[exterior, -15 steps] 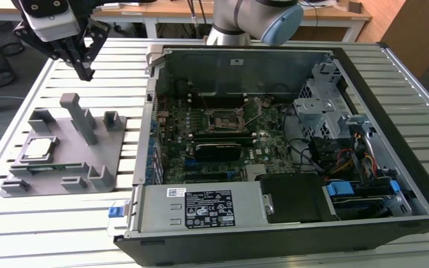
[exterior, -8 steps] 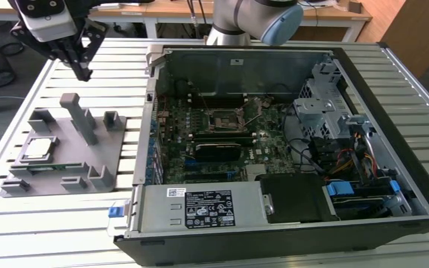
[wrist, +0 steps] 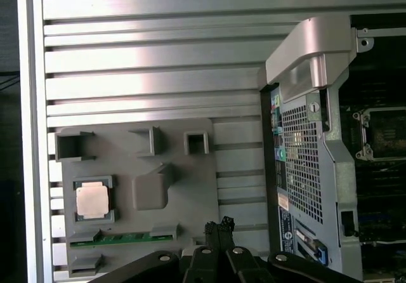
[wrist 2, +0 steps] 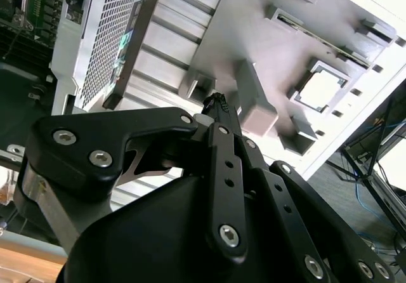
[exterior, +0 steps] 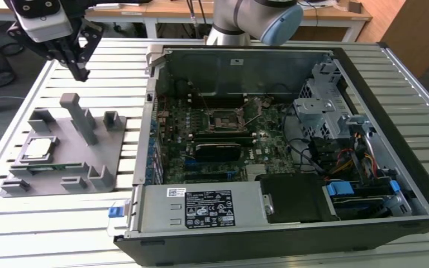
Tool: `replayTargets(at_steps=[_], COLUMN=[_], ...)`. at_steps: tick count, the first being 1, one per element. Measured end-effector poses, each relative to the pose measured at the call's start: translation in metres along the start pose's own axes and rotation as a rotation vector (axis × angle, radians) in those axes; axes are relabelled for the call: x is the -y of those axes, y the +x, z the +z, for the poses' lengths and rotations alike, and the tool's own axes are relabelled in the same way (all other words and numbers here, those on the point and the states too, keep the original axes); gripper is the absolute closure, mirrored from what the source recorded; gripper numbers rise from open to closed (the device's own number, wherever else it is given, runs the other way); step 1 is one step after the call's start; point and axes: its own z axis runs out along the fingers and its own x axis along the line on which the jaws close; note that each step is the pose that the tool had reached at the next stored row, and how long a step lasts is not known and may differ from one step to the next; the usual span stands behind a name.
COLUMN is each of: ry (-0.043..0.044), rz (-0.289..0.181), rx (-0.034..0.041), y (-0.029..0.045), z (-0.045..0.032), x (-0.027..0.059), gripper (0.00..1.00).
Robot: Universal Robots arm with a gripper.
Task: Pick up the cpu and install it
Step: 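Reach for the cpu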
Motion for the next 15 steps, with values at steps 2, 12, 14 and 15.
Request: replayTargets(at_steps=[2,12,14,15], ry=[0.0001,0.0,0.0,0.0], rz=[0.0,0.0,0.0,0.0], rx=[0.0,0.0,0.0,0.0], y=[0.0012,0.0072,0.0083,0.0089], z=[0.0001,0.0004,0.0005,0.0005], x=[0.0001,0.0006,0.0007,0.0007], gripper=[0.89,0.89,0.89,0.89])
